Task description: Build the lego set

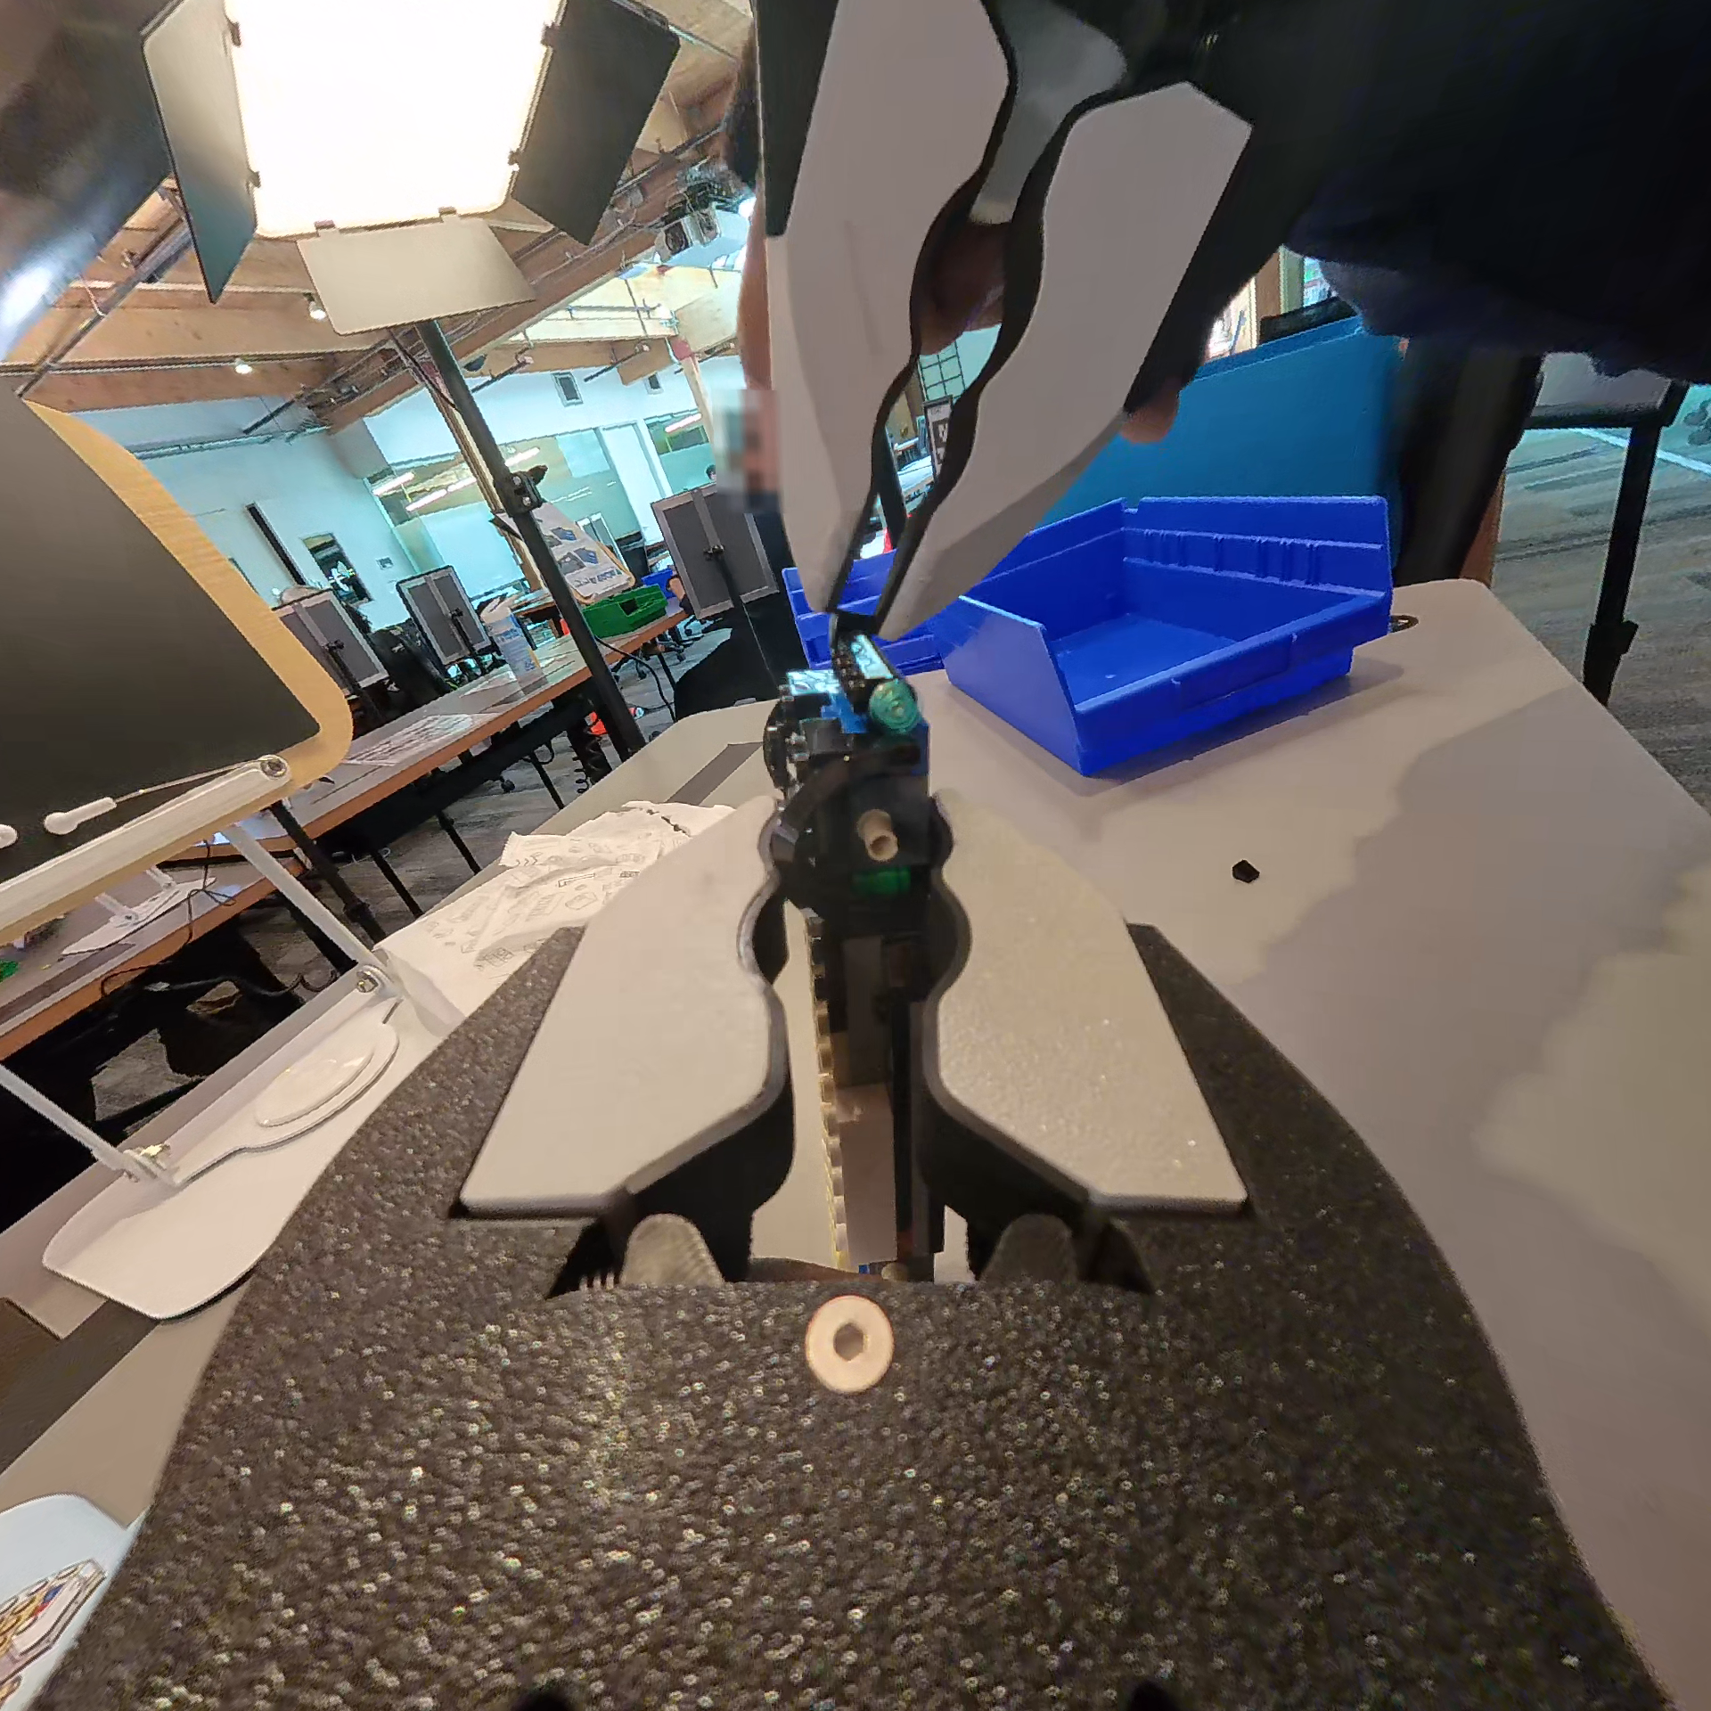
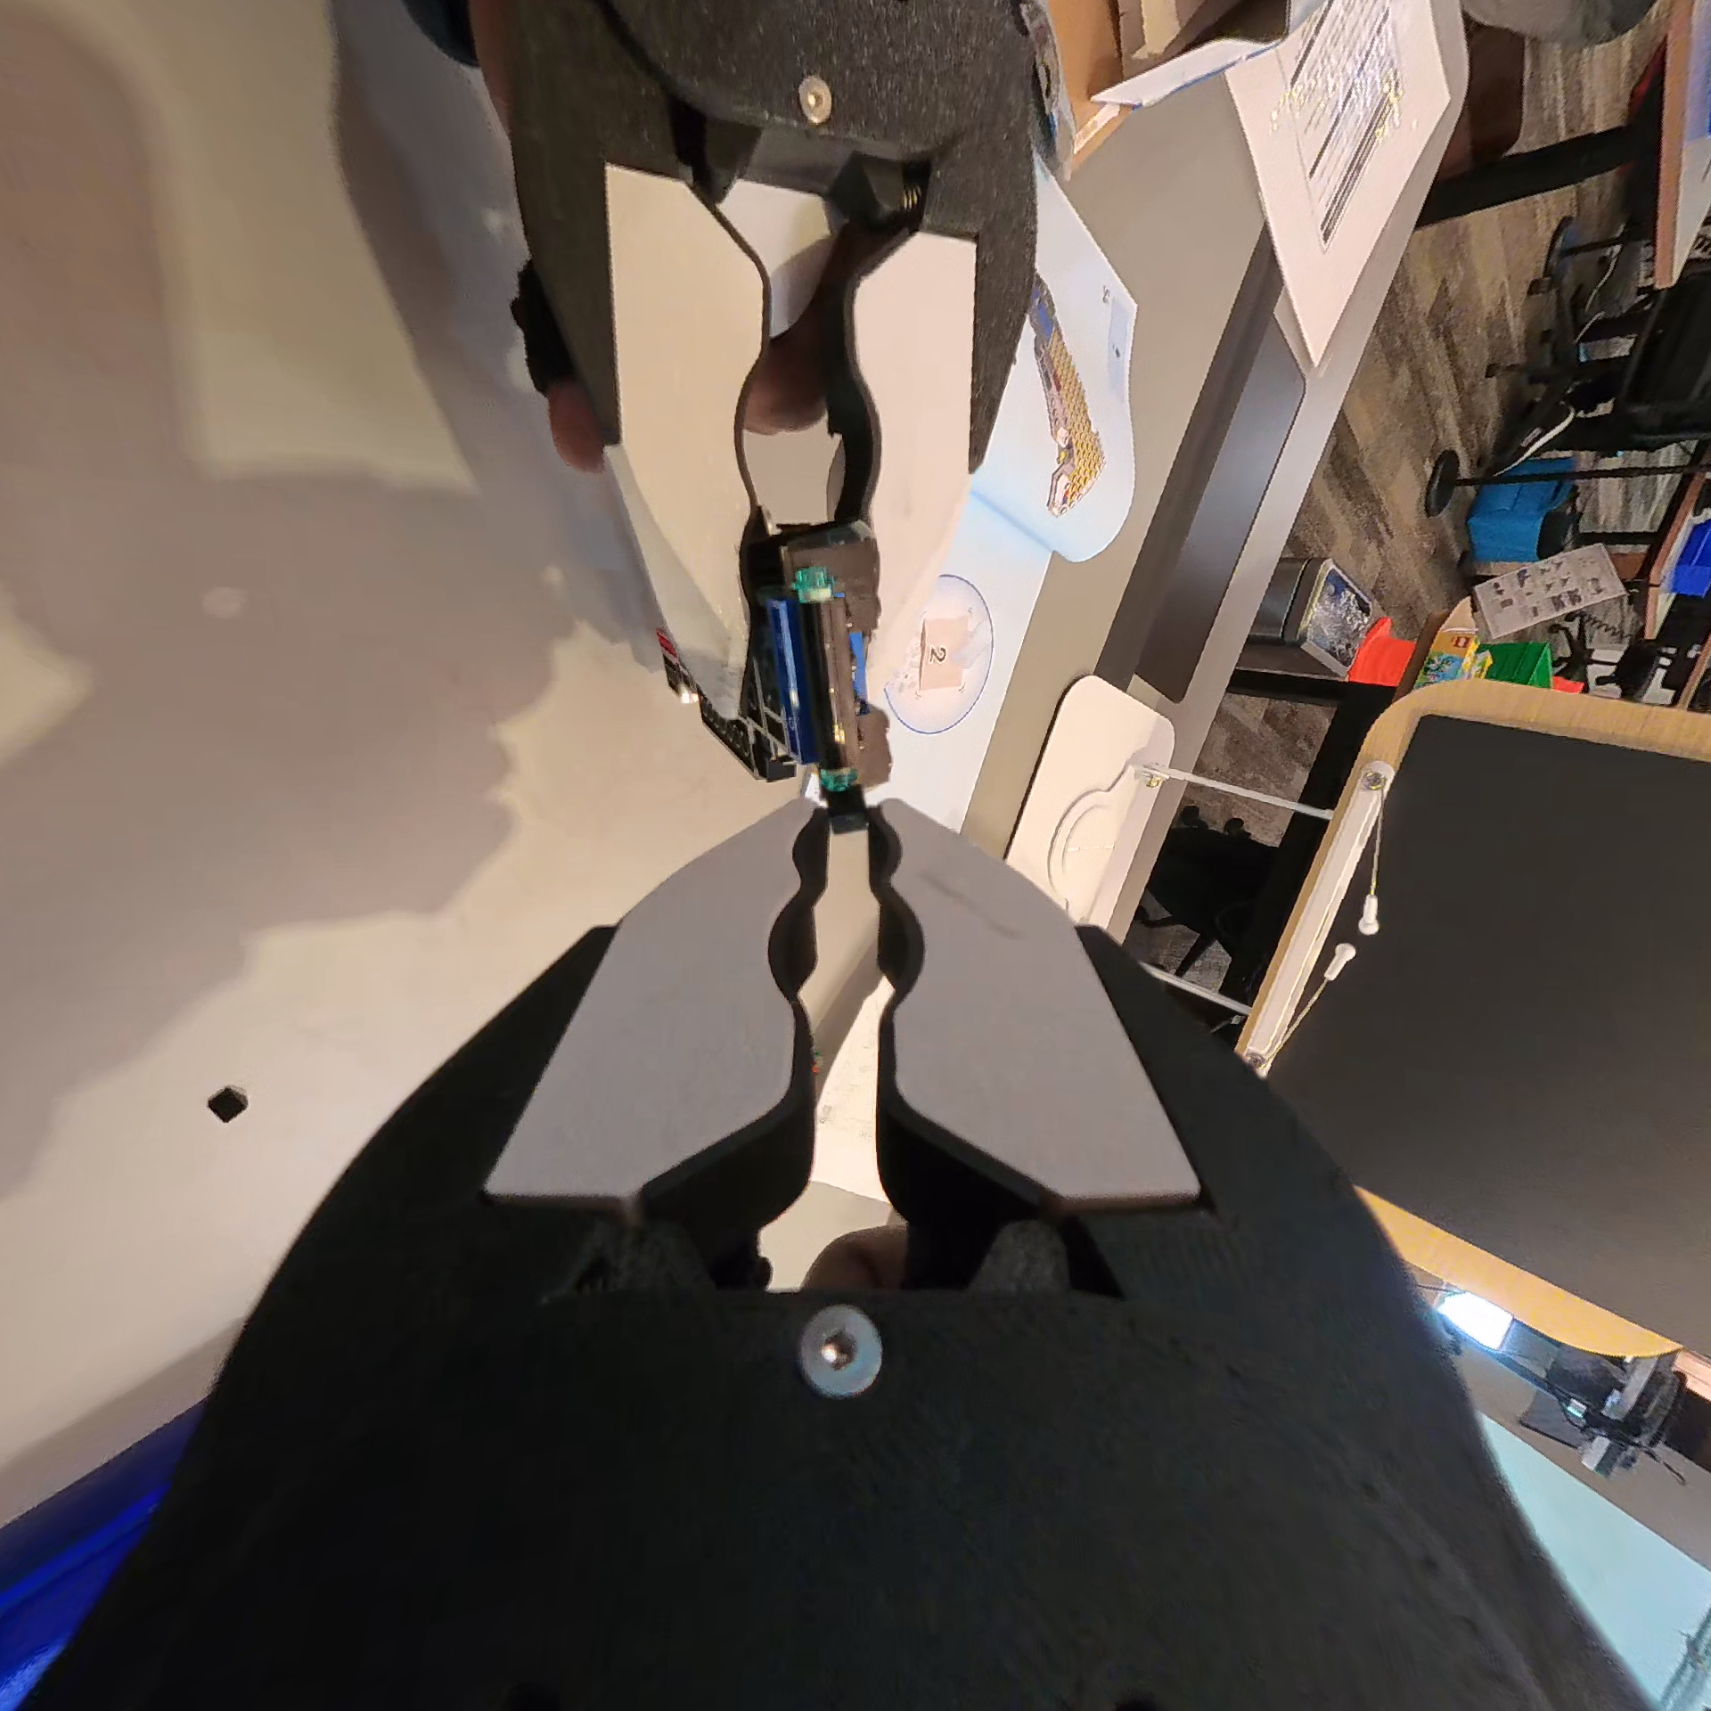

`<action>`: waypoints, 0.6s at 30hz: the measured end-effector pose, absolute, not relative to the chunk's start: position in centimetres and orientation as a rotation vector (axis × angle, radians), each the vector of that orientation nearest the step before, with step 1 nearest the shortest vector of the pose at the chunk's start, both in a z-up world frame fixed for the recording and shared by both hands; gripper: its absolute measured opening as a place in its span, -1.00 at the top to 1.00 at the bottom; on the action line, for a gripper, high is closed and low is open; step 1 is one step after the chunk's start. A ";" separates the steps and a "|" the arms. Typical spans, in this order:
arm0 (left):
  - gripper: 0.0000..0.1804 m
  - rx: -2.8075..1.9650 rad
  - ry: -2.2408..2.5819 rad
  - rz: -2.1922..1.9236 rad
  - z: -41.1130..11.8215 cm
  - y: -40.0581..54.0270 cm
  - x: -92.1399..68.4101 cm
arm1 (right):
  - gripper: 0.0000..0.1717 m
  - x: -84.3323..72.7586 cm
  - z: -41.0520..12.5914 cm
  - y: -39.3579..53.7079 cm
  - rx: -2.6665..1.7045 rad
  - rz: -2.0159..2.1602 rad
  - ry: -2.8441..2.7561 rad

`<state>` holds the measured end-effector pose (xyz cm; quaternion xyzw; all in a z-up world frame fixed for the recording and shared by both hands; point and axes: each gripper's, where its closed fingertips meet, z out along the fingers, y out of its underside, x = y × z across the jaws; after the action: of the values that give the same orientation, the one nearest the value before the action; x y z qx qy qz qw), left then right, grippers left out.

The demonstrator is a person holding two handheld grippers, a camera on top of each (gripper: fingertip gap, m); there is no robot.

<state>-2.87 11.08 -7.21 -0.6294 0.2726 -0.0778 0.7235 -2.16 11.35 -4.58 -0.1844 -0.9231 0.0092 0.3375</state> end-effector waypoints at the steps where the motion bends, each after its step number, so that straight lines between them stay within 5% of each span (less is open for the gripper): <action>1: 0.72 -1.387 0.600 -0.174 -7.2 11.1 -2.9 | 0.91 -2.2 -4.5 11.3 -0.476 0.022 -2.407; 18: 0.72 -1.345 0.584 -0.270 -6.8 10.6 -2.8 | 0.91 -2.4 -4.3 10.6 -0.442 0.100 -2.517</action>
<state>-2.75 10.60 -6.81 -0.6118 0.2656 -0.1230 0.7349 -2.41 10.56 -4.34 -0.1655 -0.9425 0.0375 0.2879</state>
